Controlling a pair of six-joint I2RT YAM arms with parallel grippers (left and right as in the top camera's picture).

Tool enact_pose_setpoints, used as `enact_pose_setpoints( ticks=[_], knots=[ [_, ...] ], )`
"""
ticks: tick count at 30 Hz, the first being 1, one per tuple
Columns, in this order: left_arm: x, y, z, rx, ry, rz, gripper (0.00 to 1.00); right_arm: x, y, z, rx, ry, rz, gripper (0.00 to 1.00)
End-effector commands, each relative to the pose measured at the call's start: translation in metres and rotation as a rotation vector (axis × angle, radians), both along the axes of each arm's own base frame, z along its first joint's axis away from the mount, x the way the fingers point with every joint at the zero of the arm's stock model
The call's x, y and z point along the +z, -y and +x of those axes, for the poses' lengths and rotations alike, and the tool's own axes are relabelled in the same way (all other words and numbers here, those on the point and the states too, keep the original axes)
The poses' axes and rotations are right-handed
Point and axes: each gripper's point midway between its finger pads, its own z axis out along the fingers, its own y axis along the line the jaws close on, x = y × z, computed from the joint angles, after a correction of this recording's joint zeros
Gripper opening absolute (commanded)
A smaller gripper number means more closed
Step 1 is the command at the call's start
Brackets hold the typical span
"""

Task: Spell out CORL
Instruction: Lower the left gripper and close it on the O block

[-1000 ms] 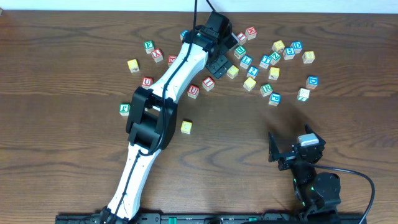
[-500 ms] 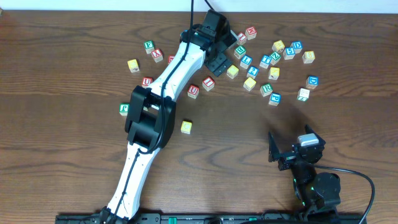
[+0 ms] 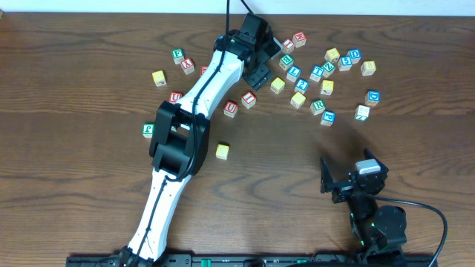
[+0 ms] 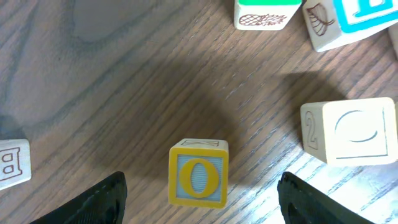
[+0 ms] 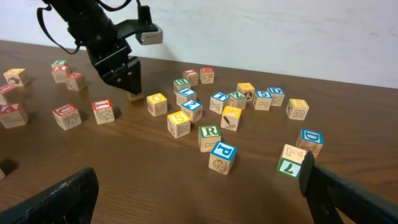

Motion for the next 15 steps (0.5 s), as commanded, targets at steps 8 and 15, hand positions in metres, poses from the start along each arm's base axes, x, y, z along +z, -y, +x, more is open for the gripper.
enact_pose_setpoints(
  ticks=[8, 15],
  knots=[
    [-0.012, 0.002, -0.001, 0.014, -0.033, -0.016, 0.75, -0.001, 0.002, 0.000, -0.011, -0.002, 0.002, 0.99],
    [-0.016, 0.002, -0.004, 0.021, -0.049, -0.021, 0.75, -0.001, 0.002, 0.000, -0.011, -0.002, 0.002, 0.99]
  ],
)
